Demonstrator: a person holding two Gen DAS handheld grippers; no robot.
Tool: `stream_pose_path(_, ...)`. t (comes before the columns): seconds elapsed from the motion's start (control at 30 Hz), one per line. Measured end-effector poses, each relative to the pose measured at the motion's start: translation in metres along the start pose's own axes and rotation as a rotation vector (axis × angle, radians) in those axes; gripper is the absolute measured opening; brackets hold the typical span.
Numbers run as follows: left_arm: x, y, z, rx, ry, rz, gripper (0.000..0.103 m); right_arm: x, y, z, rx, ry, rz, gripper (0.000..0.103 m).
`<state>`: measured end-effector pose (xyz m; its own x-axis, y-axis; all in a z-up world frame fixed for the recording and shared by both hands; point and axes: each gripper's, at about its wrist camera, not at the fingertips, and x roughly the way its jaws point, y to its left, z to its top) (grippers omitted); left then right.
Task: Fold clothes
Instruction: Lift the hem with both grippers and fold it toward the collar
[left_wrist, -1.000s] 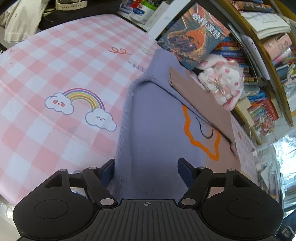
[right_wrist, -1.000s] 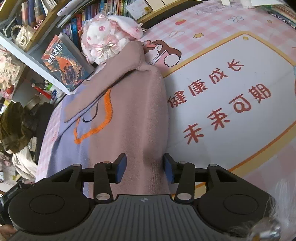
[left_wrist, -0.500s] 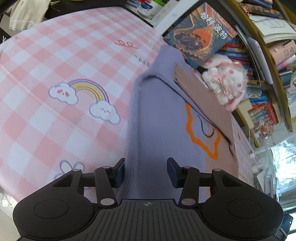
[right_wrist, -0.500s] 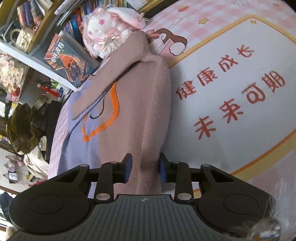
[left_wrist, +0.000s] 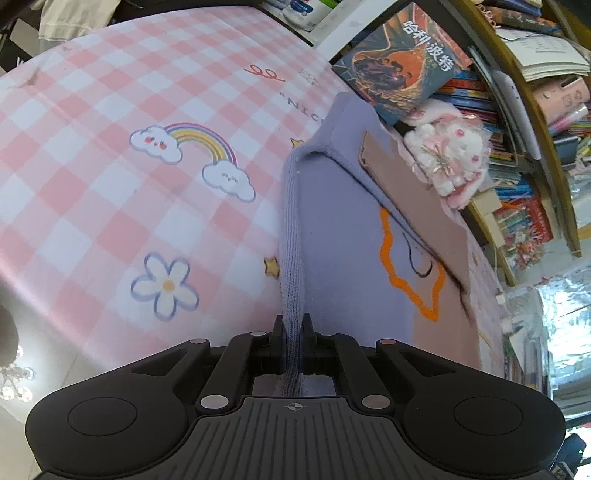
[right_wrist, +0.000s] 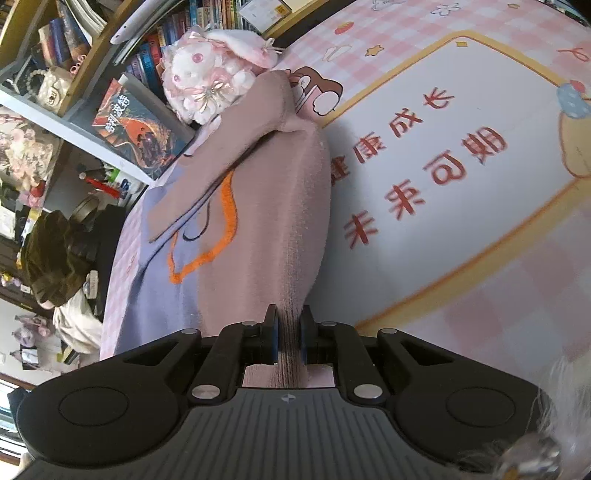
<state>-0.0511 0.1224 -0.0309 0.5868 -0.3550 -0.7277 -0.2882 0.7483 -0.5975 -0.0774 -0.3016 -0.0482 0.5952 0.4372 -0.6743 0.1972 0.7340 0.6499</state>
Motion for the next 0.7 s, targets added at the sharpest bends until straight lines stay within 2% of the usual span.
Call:
stream_pose_path(0.33,-0.037,0.013,-0.052,-0.035,0.023,-0.025,0.004,-0.045,-0.021,-0.039,0.012,0.043,0.011,0.010)
stream_pose_path(0.7,-0.058,0.031,-0.094,-0.077,0.091,-0.022,0.004,-0.078,-0.045,-0.073,0.041,0.109,0.010,0.010)
